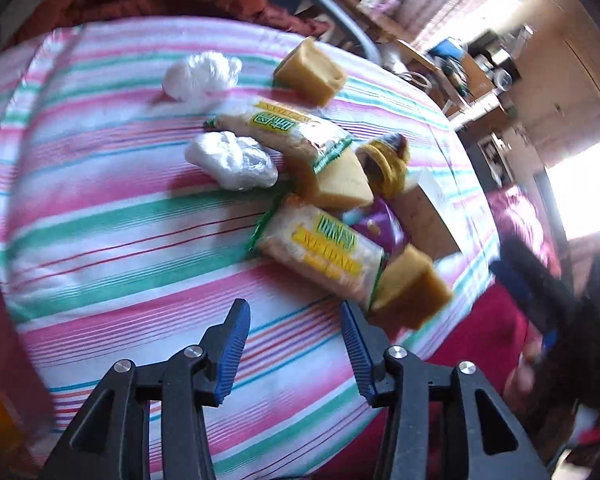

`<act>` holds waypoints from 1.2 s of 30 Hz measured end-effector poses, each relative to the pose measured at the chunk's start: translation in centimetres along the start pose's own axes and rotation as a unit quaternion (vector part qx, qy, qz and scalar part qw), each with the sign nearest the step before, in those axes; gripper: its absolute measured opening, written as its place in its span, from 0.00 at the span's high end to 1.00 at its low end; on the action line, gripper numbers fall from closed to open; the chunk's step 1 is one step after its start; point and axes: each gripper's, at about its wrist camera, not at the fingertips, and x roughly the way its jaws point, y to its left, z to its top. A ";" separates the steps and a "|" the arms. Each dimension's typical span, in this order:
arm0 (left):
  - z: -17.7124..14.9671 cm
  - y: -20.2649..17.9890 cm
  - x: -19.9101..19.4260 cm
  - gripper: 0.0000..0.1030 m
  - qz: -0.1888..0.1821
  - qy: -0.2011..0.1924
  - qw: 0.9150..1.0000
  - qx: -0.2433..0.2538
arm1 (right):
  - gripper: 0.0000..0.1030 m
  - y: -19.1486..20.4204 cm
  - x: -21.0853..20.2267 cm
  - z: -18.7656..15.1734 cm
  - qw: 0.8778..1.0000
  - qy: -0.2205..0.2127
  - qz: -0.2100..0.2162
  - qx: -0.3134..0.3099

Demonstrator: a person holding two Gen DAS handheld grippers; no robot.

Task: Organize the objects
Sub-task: 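Reach both tools back to the pile toward the cracker packet and yellow sponge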

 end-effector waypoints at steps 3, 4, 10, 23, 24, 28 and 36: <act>1.0 0.0 1.4 0.41 -0.005 0.003 0.999 -0.044 | 0.13 -0.9 -0.3 0.0 0.999 -0.009 0.020 0.025; 1.3 0.0 2.0 0.40 -0.004 0.004 0.998 -0.060 | 0.13 -1.2 -0.3 0.0 0.999 -0.010 0.028 0.033; 2.4 -0.6 4.5 0.35 0.016 0.011 0.993 -0.120 | 0.13 -1.5 -0.3 0.1 0.998 -0.012 0.048 0.041; 3.1 -4.9 7.0 0.21 0.119 -0.004 0.993 0.002 | 0.10 -2.5 -0.8 0.0 0.994 -0.023 0.087 0.060; 2.8 -4.7 6.8 0.27 0.113 -0.010 0.993 0.014 | 0.10 -2.5 -0.8 0.0 0.994 -0.023 0.087 0.060; 2.1 -3.5 5.9 0.41 0.096 -0.015 0.994 0.041 | 0.10 -2.4 -0.7 0.0 0.995 -0.018 0.083 0.055; 0.6 -1.4 3.7 0.54 0.058 0.000 0.996 0.063 | 0.09 -2.1 -0.2 0.1 0.997 -0.002 0.070 0.043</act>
